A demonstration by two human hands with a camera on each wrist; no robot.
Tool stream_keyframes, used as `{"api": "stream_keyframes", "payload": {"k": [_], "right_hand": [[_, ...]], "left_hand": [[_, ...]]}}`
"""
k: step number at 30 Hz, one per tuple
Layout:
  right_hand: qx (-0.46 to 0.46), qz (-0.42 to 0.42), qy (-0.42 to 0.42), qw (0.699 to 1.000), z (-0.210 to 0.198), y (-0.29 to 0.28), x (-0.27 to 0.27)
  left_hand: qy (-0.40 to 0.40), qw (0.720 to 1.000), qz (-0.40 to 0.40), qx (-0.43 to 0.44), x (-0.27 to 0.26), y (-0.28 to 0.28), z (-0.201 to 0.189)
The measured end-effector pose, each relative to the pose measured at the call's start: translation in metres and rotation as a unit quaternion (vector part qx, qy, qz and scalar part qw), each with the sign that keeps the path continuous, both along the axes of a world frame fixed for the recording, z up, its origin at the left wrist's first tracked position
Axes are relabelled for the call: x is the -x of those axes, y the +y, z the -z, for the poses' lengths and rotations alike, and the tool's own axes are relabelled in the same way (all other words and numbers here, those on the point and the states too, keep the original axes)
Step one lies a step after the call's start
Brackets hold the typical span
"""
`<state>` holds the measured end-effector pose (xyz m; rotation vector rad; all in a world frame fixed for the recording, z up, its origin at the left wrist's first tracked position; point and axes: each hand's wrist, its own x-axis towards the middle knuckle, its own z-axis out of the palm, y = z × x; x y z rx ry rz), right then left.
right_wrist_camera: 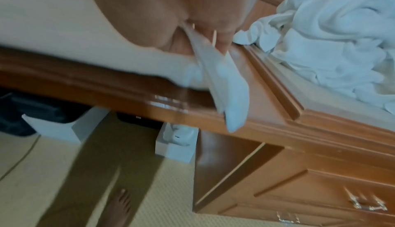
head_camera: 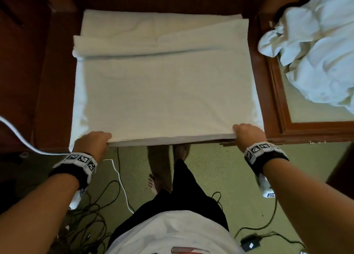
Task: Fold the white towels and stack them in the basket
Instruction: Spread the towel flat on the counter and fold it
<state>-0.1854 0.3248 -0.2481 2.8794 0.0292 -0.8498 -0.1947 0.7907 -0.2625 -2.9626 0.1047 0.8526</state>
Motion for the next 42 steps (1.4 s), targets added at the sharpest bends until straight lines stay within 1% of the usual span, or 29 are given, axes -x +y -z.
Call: {"api": "stream_keyframes", "payload": {"k": [2, 3, 5, 8, 13, 17, 19, 23, 26, 29, 30, 32, 33, 35, 36, 37, 38, 40, 42], "right_hand": [[0.018, 0.025, 0.078, 0.996, -0.007, 0.000, -0.001], [0.017, 0.037, 0.103, 0.994, -0.008, -0.002, -0.001], [0.005, 0.064, 0.125, 0.990, -0.011, -0.007, -0.002], [0.004, 0.073, 0.100, 0.992, -0.026, -0.011, -0.018], [0.010, 0.062, -0.010, 0.998, -0.056, -0.012, -0.068], [-0.009, 0.049, -0.069, 0.996, -0.074, -0.010, -0.119], [-0.024, 0.046, -0.085, 0.995, -0.076, -0.009, -0.144], [-0.027, 0.038, -0.088, 0.995, -0.069, -0.008, -0.193], [-0.028, 0.030, -0.080, 0.996, -0.053, -0.007, -0.225], [-0.029, 0.025, -0.077, 0.996, -0.034, -0.007, -0.248], [-0.029, 0.021, -0.093, 0.995, -0.026, -0.009, -0.251], [-0.035, 0.016, -0.171, 0.985, -0.006, -0.014, -0.248], [-0.050, 0.024, -0.219, 0.974, 0.004, -0.014, -0.242], [-0.102, 0.028, -0.291, 0.951, 0.023, -0.007, -0.219], [-0.126, 0.029, -0.297, 0.946, 0.032, -0.002, -0.203], [-0.145, 0.034, -0.272, 0.951, 0.042, 0.003, -0.186], [-0.152, 0.046, -0.224, 0.961, 0.051, 0.007, -0.168], [-0.138, 0.063, -0.132, 0.980, 0.066, 0.009, -0.130], [-0.121, 0.059, -0.108, 0.985, 0.077, 0.005, -0.096]], "left_hand": [[0.099, 0.995, 0.008, -0.013, -0.007, 0.000, -0.006], [0.131, 0.991, 0.010, -0.013, -0.010, 0.002, -0.008], [0.148, 0.989, -0.002, 0.000, -0.016, 0.008, -0.011], [0.110, 0.992, -0.047, 0.030, -0.033, 0.016, -0.027], [-0.007, 0.994, -0.091, 0.065, -0.074, 0.019, -0.060], [-0.039, 0.988, -0.123, 0.087, -0.119, 0.020, -0.080], [-0.051, 0.985, -0.138, 0.094, -0.142, 0.022, -0.083], [-0.071, 0.980, -0.160, 0.089, -0.191, 0.021, -0.077], [-0.093, 0.980, -0.158, 0.070, -0.218, 0.020, -0.059], [-0.078, 0.972, -0.198, 0.102, -0.233, 0.021, -0.044], [-0.084, 0.969, -0.205, 0.106, -0.236, 0.021, -0.039], [-0.134, 0.977, -0.154, 0.059, -0.233, 0.017, -0.029], [-0.174, 0.975, -0.133, 0.045, -0.226, 0.014, -0.023], [-0.221, 0.966, -0.117, 0.067, -0.206, 0.003, -0.008], [-0.217, 0.967, -0.104, 0.078, -0.191, -0.002, 0.004], [-0.189, 0.974, -0.096, 0.078, -0.175, -0.007, 0.017], [-0.150, 0.983, -0.084, 0.068, -0.157, -0.010, 0.029], [-0.084, 0.993, -0.070, 0.047, -0.122, -0.013, 0.051], [-0.069, 0.995, -0.068, 0.040, -0.092, -0.011, 0.062]]}}
